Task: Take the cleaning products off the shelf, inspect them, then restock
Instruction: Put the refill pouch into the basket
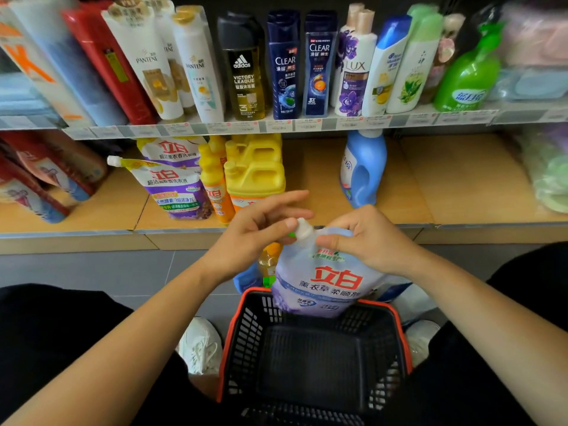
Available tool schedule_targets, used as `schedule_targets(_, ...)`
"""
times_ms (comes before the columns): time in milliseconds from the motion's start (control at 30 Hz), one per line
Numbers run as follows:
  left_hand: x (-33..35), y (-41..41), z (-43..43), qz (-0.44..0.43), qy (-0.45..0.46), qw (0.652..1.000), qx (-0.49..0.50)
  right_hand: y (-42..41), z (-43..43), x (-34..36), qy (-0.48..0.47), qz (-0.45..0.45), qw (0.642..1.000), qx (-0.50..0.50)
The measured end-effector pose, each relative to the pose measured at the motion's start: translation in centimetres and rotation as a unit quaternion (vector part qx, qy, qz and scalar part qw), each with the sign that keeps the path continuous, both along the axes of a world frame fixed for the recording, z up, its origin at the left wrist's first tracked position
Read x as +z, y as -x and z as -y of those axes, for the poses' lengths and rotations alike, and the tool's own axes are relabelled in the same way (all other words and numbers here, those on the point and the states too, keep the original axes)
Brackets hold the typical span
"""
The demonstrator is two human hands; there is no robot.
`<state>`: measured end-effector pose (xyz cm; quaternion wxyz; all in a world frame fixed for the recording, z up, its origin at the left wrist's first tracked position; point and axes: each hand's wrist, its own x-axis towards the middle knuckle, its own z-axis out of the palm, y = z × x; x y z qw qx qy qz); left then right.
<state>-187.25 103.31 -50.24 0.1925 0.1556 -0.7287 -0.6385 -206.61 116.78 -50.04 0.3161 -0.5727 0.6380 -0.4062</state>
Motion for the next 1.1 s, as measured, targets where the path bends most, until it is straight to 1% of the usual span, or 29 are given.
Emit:
schedule_targets(133, 0.4, -0.2, 0.0, 0.049, 0.13, 0.989, -0.052, -0.1, -0.3, -0.1, -0.02, -0.027, 0.999, 0.005)
schedule_targets(267, 0.9, -0.4, 0.2, 0.051, 0.155, 0.985, -0.049, -0.5, -0.4, 0.1, -0.009, -0.055, 0.998, -0.007)
schedule_targets(367, 0.6, -0.4, 0.1, 0.056, 0.195, 0.979, -0.018, -0.9, -0.5, -0.1, 0.003, -0.079, 0.997, -0.018)
schedule_targets(500, 0.6, -0.2, -0.2, 0.044, 0.26, 0.964, 0.036, -1.1, -0.4, -0.4, 0.025, -0.075, 0.996, -0.034)
schedule_targets(600, 0.3, 0.0, -0.6, 0.048, 0.321, 0.939, 0.115, -1.7, 0.0, -0.7, 0.028, -0.08, 0.996, -0.031)
schedule_targets(633, 0.2, 0.1, -0.8, 0.06, 0.318, 0.935, 0.145, -1.8, 0.1, -0.8, 0.028, -0.086, 0.996, -0.029)
schedule_targets(667, 0.1, 0.2, -0.8, 0.069, 0.281, 0.944, 0.16, -1.9, 0.1, -0.9, 0.031, -0.09, 0.995, -0.029)
schedule_targets(733, -0.1, 0.3, -0.4, 0.073, 0.14, 0.976, 0.153, -1.7, 0.2, -0.8, 0.034, -0.083, 0.995, -0.032)
schedule_targets(767, -0.1, 0.1, 0.0, 0.068, 0.071, 0.985, 0.142, -1.6, 0.1, -0.7, 0.035, -0.075, 0.996, -0.033)
schedule_targets(833, -0.3, -0.3, 0.7, 0.042, -0.014, 0.993, 0.111, -1.3, 0.0, -0.6, 0.04, -0.067, 0.996, -0.037)
schedule_targets(933, -0.4, -0.7, 1.0, -0.008, -0.084, 0.996, 0.033, -1.4, -0.1, -0.5, 0.038, -0.062, 0.997, -0.038)
schedule_targets(1000, -0.1, -0.6, 1.0, -0.022, -0.139, 0.99, 0.004, -1.5, -0.1, -0.6, 0.033, -0.058, 0.997, -0.041)
schedule_targets(1033, 0.0, -0.5, 0.9, -0.024, -0.155, 0.988, 0.006, -1.5, -0.1, -0.5, 0.029, -0.054, 0.997, -0.042)
schedule_targets(1100, 0.3, -0.4, 0.8, -0.017, -0.164, 0.985, 0.043, -1.5, -0.1, -0.5, 0.03, -0.043, 0.998, -0.039)
